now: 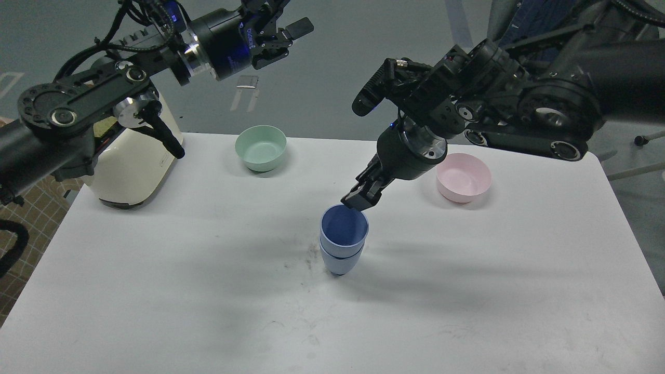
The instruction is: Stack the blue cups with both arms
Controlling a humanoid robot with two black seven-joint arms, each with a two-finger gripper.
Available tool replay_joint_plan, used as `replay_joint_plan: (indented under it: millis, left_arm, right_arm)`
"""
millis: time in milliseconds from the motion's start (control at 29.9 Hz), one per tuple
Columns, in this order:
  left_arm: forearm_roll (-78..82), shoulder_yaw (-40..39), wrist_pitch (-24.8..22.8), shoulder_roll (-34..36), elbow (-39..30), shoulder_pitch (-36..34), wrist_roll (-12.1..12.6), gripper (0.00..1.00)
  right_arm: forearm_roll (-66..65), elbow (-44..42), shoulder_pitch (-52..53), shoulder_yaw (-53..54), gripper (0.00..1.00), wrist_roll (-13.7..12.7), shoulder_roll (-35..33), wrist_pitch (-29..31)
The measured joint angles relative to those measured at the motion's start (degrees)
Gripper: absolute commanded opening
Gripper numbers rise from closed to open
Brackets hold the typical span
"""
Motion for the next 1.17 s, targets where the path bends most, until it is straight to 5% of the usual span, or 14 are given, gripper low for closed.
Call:
replay_joint_plan:
  millis: [234,434,635,936,1169]
  left_arm:
    - [-0.51,-0.52,0.07,0.09,1.66,0.48,-0.09,0.97]
    - [-2.21,-4.30,0.11,-0.94,6.29,3.71,-0.24,0.97]
    - [-7.22,-7.61,-0.01,-4.15,10.79,8.53,-0.28,0.97]
    - [-8.87,-8.65,-0.40,-8.45,16.82,14.26,-0.49,0.97]
    - [-10.39,-11.63,-2.89,-11.42,20.67,19.10,-0.70,0.97]
  right_arm:
    - [11.38,-5.43,0.26,3.92,1.00,-0.01,-8.07,-0.96]
    - [25.48,-11.82,-8.62,13.41,1.00,-0.02,-15.69,-4.49]
    - [35.61,-19.41,-27.10,35.25,1.00,-0.02,-18.25,-6.99]
    - [40.86,-28.55,-47.97,61.32,1.00,-0.02,-11.53,-6.52]
    - [41.10,-30.85,-55.02,70.68,1.00,-0.02,-5.84,-6.45]
